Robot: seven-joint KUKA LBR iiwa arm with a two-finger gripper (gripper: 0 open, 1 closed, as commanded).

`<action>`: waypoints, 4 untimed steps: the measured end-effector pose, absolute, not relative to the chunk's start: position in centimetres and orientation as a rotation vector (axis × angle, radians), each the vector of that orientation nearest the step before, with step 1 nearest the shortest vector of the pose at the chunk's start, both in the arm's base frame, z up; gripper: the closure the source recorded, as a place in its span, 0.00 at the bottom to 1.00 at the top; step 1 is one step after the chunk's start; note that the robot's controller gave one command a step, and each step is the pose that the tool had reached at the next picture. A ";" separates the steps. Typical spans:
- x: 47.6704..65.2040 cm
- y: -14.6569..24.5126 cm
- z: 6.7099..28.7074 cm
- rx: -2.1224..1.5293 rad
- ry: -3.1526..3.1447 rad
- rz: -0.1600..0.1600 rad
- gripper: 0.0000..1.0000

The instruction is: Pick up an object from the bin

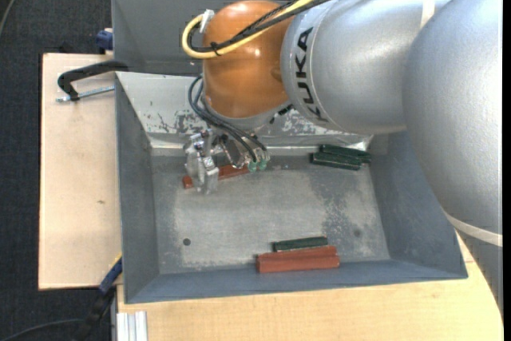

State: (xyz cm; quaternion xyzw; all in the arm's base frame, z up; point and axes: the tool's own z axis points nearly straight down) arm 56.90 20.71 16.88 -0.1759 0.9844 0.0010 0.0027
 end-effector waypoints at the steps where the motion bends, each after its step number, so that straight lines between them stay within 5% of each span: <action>1: 56.9 20.7 16.7 -0.552 3.089 0.003 0.00; 2: 58.2 17.8 6.6 -0.528 3.102 0.000 0.00; 3: 58.4 18.0 7.1 -0.530 3.094 0.003 1.00; 4: 60.1 14.6 7.1 -1.068 2.948 0.000 1.00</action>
Offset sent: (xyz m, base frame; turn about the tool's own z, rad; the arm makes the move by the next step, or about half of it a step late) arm 0.0000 0.0000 0.0000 0.0000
